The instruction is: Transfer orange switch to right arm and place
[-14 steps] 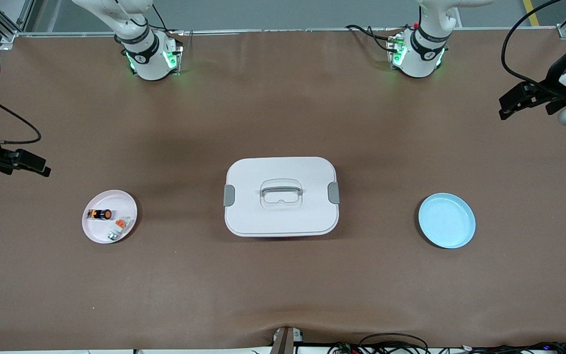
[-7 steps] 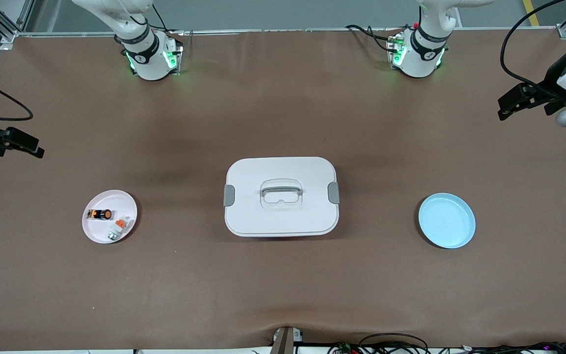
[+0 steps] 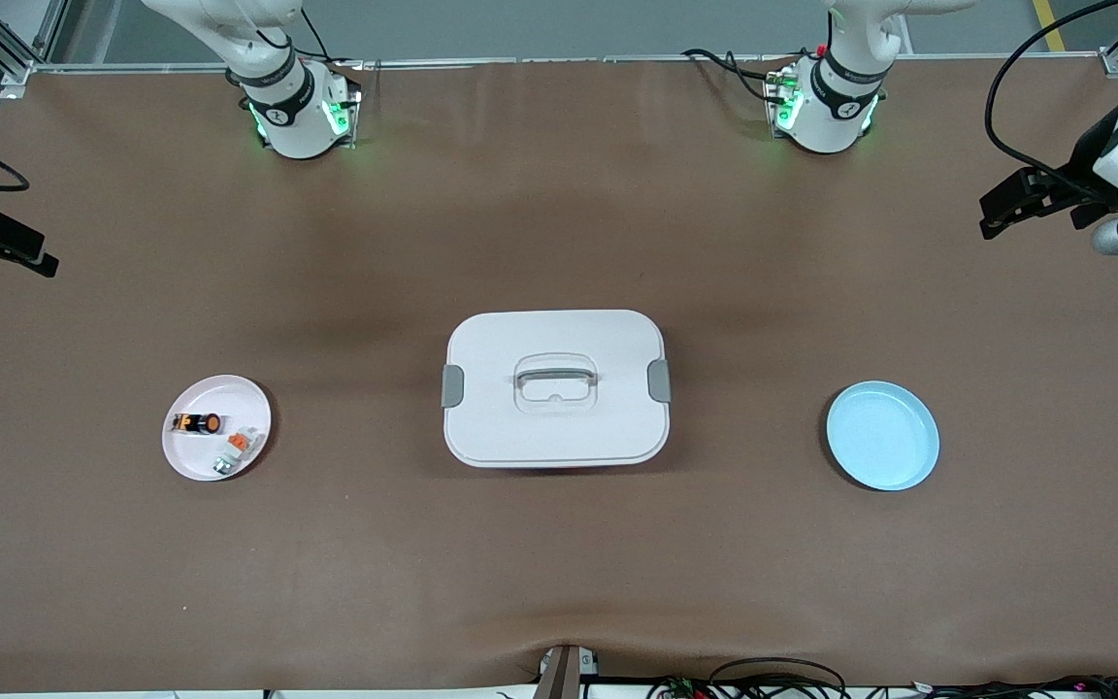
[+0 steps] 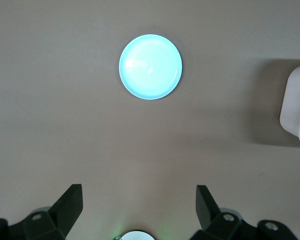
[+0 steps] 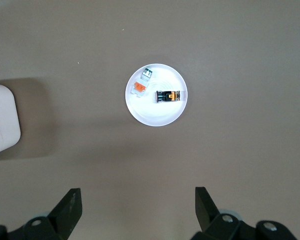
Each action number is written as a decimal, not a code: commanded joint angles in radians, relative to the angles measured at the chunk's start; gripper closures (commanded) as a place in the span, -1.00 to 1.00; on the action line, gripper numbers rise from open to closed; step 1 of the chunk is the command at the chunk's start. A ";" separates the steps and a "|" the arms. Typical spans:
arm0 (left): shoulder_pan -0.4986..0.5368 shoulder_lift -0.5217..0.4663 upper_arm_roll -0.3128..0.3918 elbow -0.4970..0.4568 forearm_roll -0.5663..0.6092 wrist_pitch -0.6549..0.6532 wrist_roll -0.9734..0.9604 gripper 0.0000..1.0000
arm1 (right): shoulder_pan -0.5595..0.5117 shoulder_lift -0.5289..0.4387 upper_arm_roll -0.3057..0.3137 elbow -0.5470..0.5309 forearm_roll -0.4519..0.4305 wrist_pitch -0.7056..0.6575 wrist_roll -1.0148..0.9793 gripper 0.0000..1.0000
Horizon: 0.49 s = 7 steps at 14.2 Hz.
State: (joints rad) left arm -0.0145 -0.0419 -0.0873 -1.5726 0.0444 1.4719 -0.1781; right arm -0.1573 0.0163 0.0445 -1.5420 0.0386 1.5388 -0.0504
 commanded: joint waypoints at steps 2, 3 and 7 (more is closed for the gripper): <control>-0.007 0.005 0.008 0.000 -0.018 0.007 -0.009 -1.00 | 0.007 -0.004 -0.002 0.007 -0.023 0.001 -0.012 -1.00; -0.005 0.007 0.008 0.000 -0.017 0.007 -0.009 -1.00 | 0.010 -0.004 0.000 0.000 -0.046 0.013 -0.014 -1.00; -0.002 0.007 0.008 0.000 -0.017 0.007 -0.009 -1.00 | 0.035 -0.006 0.000 -0.013 -0.059 0.023 -0.011 -1.00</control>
State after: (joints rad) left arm -0.0145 -0.0321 -0.0872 -1.5727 0.0444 1.4731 -0.1781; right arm -0.1335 0.0192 0.0452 -1.5451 0.0036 1.5567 -0.0591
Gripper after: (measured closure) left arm 0.000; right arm 0.000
